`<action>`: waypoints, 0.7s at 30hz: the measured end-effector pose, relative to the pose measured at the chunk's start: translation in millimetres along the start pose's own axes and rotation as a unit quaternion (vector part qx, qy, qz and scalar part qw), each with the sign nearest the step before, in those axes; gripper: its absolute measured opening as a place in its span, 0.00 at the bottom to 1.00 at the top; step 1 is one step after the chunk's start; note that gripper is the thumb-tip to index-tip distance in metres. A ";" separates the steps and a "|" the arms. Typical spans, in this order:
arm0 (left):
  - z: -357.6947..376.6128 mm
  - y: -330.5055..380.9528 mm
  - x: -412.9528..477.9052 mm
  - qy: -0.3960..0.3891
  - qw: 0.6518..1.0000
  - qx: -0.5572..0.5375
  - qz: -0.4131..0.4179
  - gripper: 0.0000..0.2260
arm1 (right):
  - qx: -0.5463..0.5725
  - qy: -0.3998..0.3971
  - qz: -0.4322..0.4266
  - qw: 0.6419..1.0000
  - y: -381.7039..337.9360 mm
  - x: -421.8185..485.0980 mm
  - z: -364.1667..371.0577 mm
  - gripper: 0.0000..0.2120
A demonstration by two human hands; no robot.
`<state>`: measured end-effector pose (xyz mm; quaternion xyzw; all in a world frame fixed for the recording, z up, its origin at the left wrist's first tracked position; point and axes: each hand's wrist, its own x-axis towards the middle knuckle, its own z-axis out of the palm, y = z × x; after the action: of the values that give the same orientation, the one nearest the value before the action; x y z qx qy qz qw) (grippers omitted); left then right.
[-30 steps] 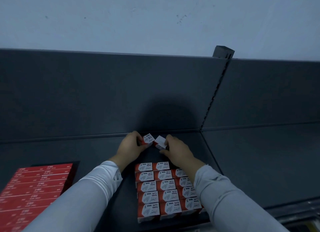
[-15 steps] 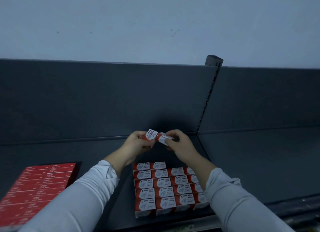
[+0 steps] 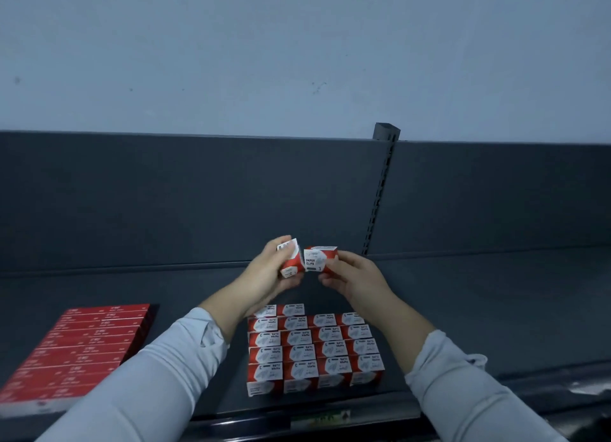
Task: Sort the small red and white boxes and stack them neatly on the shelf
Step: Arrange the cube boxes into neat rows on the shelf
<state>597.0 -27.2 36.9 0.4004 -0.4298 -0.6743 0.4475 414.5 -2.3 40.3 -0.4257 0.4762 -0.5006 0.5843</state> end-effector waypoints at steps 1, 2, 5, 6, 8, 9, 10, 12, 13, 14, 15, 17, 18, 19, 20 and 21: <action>2.3 2.6 -1.8 0.017 0.998 -0.057 0.002 0.13 | 0.018 0.000 -0.005 1.000 -2.1 -2.7 -1.6 0.07; 3.5 5.0 -3.2 0.031 0.995 -0.090 0.008 0.12 | 0.036 0.001 -0.011 0.999 -4.2 -5.0 -3.5 0.07; 6.3 9.3 -9.5 0.057 0.995 -0.077 0.037 0.13 | 0.064 0.001 -0.031 0.997 -10.9 -11.7 -9.4 0.08; 8.0 9.5 -11.9 0.064 0.994 -0.068 0.048 0.13 | 0.067 -0.004 -0.036 0.997 -12.6 -14.0 -10.8 0.08; 11.5 8.9 -17.5 0.075 0.993 -0.055 0.072 0.14 | 0.069 -0.015 -0.041 0.997 -15.7 -19.1 -11.8 0.08; 12.8 8.3 -19.7 0.082 0.991 -0.049 0.090 0.14 | 0.073 -0.019 -0.041 0.996 -17.1 -21.9 -12.0 0.09; 14.1 7.7 -21.7 0.086 0.989 -0.044 0.109 0.14 | 0.080 -0.023 -0.041 0.996 -18.2 -24.2 -12.2 0.09; 17.4 6.9 -25.2 0.095 0.985 -0.044 0.137 0.14 | 0.092 -0.024 -0.044 0.995 -20.3 -28.3 -12.2 0.09; 19.8 7.0 -27.4 0.099 0.984 -0.051 0.142 0.15 | 0.097 -0.024 -0.047 0.994 -21.1 -30.3 -12.5 0.09; 21.7 6.3 -29.1 0.101 0.983 -0.061 0.143 0.15 | 0.105 -0.024 -0.049 0.993 -21.6 -31.6 -12.9 0.09; 23.8 5.9 -30.9 0.098 0.982 -0.068 0.146 0.16 | 0.114 -0.026 -0.052 0.992 -22.5 -32.8 -13.6 0.09; 27.4 5.2 -35.7 0.090 0.983 -0.042 0.156 0.19 | 0.124 -0.031 -0.057 0.990 -24.5 -34.8 -15.6 0.10; 29.0 5.8 -38.8 0.086 0.983 -0.006 0.163 0.20 | 0.122 -0.033 -0.063 0.990 -26.1 -35.6 -16.5 0.11; 29.9 6.5 -41.4 0.082 0.981 0.037 0.170 0.22 | 0.115 -0.032 -0.069 0.990 -27.6 -36.5 -17.7 0.12; 30.4 8.0 -44.3 0.079 0.978 0.083 0.175 0.23 | 0.105 -0.029 -0.076 0.991 -28.9 -37.1 -18.9 0.12; 31.1 10.1 -47.3 0.078 0.972 0.127 0.180 0.23 | 0.091 -0.024 -0.084 0.992 -29.9 -37.4 -20.3 0.13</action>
<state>584.1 22.1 63.4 0.4217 -0.5408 -0.4893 0.5389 387.4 30.3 70.6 -0.4211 0.3771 -0.5791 0.5874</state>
